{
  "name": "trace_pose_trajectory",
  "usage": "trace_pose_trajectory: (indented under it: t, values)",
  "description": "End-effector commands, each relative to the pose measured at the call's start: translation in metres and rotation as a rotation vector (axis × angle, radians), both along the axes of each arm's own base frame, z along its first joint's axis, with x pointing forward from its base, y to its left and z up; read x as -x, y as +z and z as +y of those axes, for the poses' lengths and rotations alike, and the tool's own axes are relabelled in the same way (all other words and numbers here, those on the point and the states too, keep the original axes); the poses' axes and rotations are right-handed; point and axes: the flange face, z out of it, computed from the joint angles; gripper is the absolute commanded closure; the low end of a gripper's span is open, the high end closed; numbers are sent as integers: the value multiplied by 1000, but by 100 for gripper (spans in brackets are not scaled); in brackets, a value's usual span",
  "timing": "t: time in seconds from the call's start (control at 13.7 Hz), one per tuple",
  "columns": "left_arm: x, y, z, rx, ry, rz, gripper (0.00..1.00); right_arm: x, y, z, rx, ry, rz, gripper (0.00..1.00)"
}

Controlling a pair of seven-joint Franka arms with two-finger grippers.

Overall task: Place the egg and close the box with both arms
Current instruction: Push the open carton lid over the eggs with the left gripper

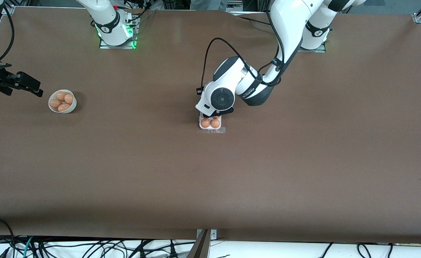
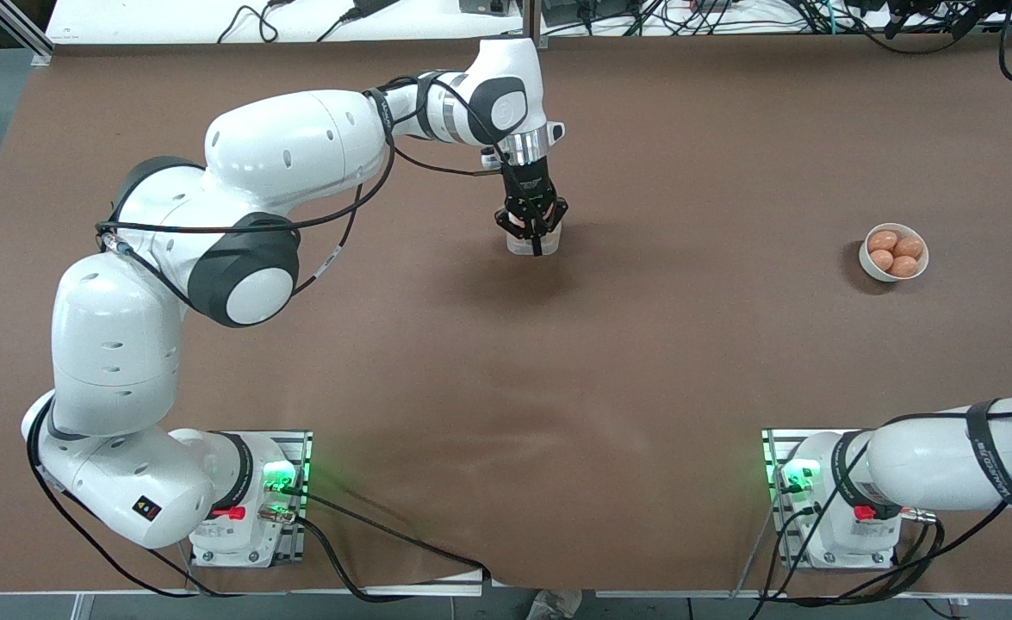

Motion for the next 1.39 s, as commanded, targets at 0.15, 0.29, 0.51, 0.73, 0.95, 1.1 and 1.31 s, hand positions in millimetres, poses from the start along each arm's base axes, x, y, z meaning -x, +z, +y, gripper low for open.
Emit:
trace_pose_trajectory:
  t: [0.15,0.29,0.51,0.73,0.95,1.1,1.31]
  values:
    - [-11,-1,0,-20,-25,-81,100,1,5,8,-17,-30,-7,0]
    - [-16,0,-1,-7,-12,-106,100,2,6,10,-18,-57,-5,0]
    - [-26,9,0,8,6,-135,100,2,6,12,-21,-55,-4,0]
    - [-35,11,6,-21,-14,-184,100,2,5,10,-22,-57,-2,0]
    - [-47,16,7,-25,-16,-246,100,2,5,10,-22,-54,-2,0]
    - [-53,24,8,-19,-4,-265,100,2,5,10,-22,-51,-2,0]
    - [-73,34,26,-36,29,-294,86,2,5,10,-22,-52,-2,0]
